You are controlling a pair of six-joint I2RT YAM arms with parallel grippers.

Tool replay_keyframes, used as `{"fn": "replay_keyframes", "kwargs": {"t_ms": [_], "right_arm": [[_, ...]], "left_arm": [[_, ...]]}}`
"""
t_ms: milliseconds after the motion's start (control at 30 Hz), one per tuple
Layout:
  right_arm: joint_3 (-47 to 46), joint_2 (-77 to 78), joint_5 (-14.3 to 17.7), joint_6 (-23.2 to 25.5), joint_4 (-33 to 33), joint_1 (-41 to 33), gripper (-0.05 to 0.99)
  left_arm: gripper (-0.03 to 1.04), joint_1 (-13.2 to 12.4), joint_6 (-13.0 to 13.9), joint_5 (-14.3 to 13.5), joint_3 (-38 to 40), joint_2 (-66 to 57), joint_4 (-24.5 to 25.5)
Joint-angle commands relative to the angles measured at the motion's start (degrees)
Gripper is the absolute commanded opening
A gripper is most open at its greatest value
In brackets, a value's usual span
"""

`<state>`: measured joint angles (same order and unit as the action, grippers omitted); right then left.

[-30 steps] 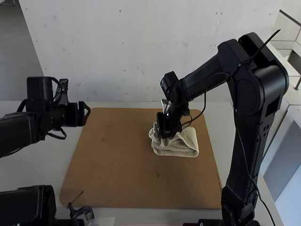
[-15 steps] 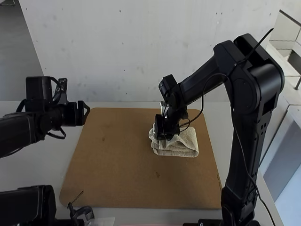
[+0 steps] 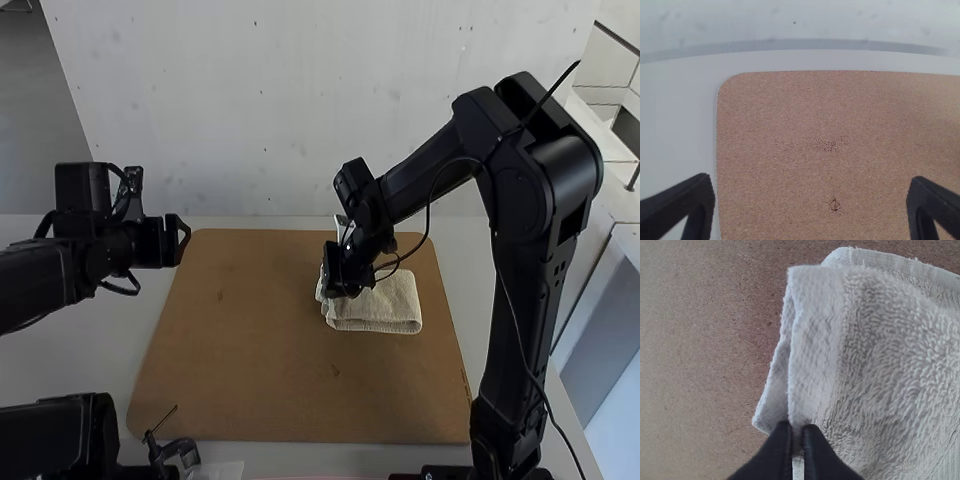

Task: Fold the towel.

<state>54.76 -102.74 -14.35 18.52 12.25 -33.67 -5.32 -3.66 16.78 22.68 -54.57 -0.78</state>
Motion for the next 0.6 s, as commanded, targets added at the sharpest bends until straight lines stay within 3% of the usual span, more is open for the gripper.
{"fn": "replay_keyframes", "kwargs": {"t_ms": [0, 67, 233, 567], "right_arm": [[1.3, 0.7, -2.0, 1.0, -0.5, -1.0, 0.02], [1.2, 0.7, -2.1, 1.2, -1.0, -1.0, 0.04], [1.6, 1.2, -2.2, 2.3, -1.5, -0.3, 0.42], [2.7, 8.4, -2.6, 5.7, -4.4, 3.7, 0.42]], "left_arm": [[0.84, -0.7, 0.8, 0.9, -1.2, 0.5, -0.6], [0.84, -0.7, 0.8, 1.2, -1.2, 0.6, -0.6], [0.84, -1.0, 0.8, 1.8, -1.2, 0.5, -0.6], [0.84, -1.0, 0.8, 1.8, -1.3, 0.5, -0.9]]}}
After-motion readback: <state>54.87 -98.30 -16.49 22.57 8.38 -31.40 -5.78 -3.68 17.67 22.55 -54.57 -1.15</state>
